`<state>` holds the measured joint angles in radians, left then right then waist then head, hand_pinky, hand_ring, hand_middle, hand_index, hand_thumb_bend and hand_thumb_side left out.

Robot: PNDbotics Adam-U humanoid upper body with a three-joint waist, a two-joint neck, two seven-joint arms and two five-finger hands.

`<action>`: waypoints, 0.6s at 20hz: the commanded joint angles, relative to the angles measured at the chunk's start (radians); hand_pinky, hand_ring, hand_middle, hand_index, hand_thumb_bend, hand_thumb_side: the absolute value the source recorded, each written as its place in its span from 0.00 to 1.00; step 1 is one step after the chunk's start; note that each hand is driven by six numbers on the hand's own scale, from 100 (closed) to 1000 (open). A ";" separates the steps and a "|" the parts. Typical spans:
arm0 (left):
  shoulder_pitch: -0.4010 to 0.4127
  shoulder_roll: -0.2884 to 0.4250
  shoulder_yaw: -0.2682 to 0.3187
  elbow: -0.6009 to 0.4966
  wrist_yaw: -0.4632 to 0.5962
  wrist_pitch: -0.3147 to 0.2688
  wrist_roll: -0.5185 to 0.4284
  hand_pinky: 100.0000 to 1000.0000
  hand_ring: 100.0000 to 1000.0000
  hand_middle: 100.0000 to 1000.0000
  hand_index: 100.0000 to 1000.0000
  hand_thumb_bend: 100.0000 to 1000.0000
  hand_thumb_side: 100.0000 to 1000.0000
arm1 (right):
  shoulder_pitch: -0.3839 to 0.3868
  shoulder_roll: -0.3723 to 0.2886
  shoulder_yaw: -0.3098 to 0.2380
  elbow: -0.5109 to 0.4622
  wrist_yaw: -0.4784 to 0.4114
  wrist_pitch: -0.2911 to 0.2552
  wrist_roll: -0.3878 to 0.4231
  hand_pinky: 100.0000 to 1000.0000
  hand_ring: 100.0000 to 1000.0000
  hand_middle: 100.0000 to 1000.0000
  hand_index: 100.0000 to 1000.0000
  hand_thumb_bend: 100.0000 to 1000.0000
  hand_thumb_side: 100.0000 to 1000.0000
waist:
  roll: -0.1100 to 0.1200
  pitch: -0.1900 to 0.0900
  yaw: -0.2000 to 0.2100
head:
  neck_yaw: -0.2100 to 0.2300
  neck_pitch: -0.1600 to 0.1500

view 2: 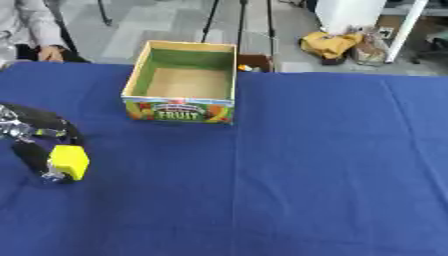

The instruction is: Pick up objects on the table and place them in the box.

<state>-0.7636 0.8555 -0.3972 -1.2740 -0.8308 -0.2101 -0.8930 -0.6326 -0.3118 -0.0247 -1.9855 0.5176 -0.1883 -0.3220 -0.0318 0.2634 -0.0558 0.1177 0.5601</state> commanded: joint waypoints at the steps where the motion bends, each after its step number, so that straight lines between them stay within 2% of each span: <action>1: -0.008 0.040 0.004 -0.006 -0.010 -0.008 -0.014 0.73 0.77 0.73 0.90 0.42 0.63 | -0.010 -0.010 -0.011 -0.015 -0.004 0.001 -0.005 0.75 0.84 0.71 0.85 0.00 0.97 | 0.002 -0.016 -0.001 | 0.003 -0.011; 5: -0.006 0.042 0.005 -0.017 -0.012 -0.011 -0.014 0.69 0.73 0.68 0.88 0.37 0.64 | -0.010 -0.010 -0.011 -0.015 -0.005 0.001 -0.007 0.75 0.84 0.71 0.85 0.00 0.97 | 0.000 -0.016 0.000 | 0.004 -0.012; 12: -0.001 0.050 0.015 -0.046 -0.020 0.007 -0.014 0.66 0.71 0.66 0.86 0.30 0.65 | -0.011 -0.009 -0.011 -0.015 -0.006 0.000 -0.008 0.75 0.84 0.71 0.85 0.00 0.97 | -0.003 -0.016 0.001 | 0.006 -0.014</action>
<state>-0.7547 0.8648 -0.3965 -1.3007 -0.8471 -0.1993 -0.8972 -0.6326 -0.3116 -0.0299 -1.9855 0.5168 -0.1874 -0.3266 -0.0382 0.2638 -0.0549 0.1218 0.5586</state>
